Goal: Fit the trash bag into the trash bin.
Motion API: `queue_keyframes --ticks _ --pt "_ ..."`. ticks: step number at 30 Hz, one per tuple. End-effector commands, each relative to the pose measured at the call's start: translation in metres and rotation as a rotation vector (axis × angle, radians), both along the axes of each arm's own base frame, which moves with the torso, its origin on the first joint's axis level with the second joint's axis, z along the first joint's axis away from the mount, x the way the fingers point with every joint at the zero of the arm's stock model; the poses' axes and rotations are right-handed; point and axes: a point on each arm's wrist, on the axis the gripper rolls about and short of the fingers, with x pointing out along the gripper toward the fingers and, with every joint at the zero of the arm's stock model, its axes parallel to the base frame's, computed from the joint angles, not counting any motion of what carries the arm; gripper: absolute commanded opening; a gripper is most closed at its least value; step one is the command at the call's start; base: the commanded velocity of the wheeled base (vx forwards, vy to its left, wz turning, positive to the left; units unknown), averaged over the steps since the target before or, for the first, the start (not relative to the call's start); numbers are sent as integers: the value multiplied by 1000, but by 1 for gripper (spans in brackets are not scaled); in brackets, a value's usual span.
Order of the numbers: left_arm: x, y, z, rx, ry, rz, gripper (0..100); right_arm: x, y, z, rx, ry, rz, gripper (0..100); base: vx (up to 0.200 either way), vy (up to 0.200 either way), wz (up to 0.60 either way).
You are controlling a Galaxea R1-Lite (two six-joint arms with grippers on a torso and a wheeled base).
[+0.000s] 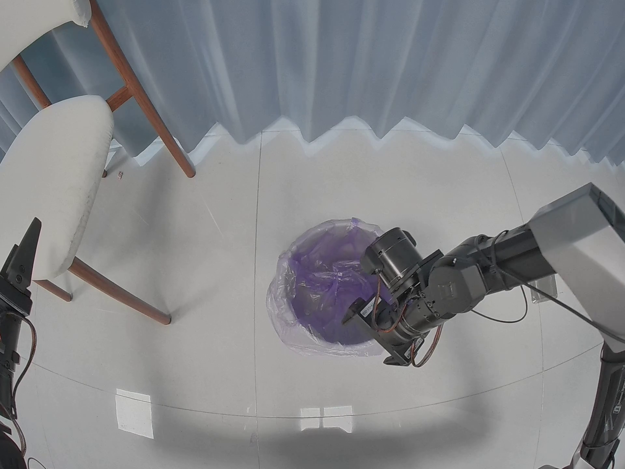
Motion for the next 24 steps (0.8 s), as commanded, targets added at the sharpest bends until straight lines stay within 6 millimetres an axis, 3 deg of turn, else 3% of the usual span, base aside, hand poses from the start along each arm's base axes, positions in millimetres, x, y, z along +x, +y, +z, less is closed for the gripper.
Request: queue_keyframes --ticks 1,7,8,17,24 --pt "-1 0 -4 0 18 4 100 5 11 -26 -30 39 11 100 0 0 0" --pt "-1 0 -5 0 21 1 100 17 17 -26 -15 13 4 100 0 0 0" --pt "-1 0 -5 0 21 1 100 16 16 -26 -19 12 11 0 0 0 0" --pt "-1 -1 -5 1 23 -11 100 16 3 -22 -220 -86 188 0 0 0 0" --pt "-2 -1 -4 0 16 -18 100 33 -19 4 -313 -208 347 0 0 0 0"
